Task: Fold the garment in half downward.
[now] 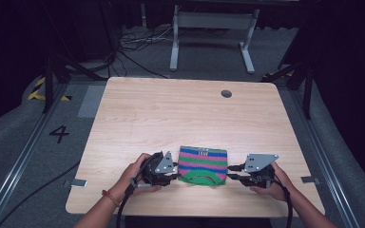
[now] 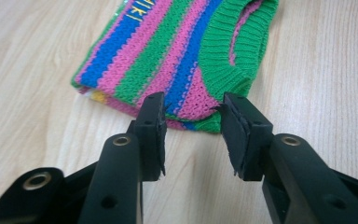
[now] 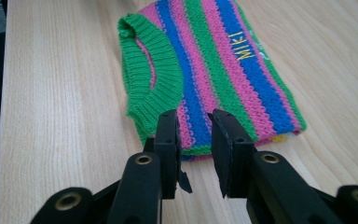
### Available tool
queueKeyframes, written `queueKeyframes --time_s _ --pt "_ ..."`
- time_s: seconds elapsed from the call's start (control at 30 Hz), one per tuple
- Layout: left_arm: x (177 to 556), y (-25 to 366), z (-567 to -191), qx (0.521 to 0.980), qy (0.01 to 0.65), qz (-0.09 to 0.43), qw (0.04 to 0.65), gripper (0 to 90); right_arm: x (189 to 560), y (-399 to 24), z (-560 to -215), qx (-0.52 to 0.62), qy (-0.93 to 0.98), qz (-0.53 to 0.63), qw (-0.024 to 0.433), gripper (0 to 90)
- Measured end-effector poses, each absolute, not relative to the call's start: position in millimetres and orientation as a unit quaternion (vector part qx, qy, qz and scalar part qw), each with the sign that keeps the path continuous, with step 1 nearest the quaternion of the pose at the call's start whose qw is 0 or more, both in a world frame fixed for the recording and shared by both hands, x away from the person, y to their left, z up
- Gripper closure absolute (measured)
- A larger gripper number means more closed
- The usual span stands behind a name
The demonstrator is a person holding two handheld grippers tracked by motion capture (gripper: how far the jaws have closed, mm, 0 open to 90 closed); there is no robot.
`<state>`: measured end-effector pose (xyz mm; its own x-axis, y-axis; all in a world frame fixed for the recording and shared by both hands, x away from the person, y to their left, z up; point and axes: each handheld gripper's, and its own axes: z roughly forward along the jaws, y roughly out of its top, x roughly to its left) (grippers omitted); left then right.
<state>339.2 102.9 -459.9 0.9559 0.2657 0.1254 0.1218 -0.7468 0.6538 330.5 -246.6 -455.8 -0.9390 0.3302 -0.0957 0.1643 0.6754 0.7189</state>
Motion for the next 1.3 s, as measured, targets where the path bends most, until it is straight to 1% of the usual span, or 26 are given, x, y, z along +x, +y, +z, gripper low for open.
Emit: queueKeyframes --time_s 0.2,0.5,0.77,0.9,0.93,1.13,1.3 --pt "337.1 117.0 -457.3 0.928 0.112 0.117 0.336 56.3 329.3 -258.6 -448.3 0.147 0.904 0.381 0.127 70.8" --pt "333.6 145.0 -455.6 0.923 0.147 0.131 0.330 50.3 324.4 -281.3 -445.7 0.171 0.900 0.373 0.147 67.8" --pt "330.5 167.0 -454.7 0.918 0.171 0.138 0.330 48.1 321.0 -299.3 -448.1 0.191 0.897 0.366 0.157 65.5" --pt "327.6 178.3 -456.4 0.917 0.183 0.143 0.324 46.3 318.8 -310.5 -449.1 0.208 0.893 0.365 0.163 62.7" --pt "326.8 182.1 -456.9 0.916 0.189 0.142 0.323 44.4 318.4 -313.0 -449.4 0.211 0.891 0.366 0.163 62.1" --pt "323.4 200.0 -461.7 0.915 0.202 0.143 0.320 42.6 315.8 -328.6 -451.8 0.232 0.884 0.366 0.175 58.3" --pt "320.5 212.9 -467.7 0.910 0.222 0.140 0.320 40.5 313.7 -342.2 -457.7 0.255 0.878 0.362 0.179 52.5"
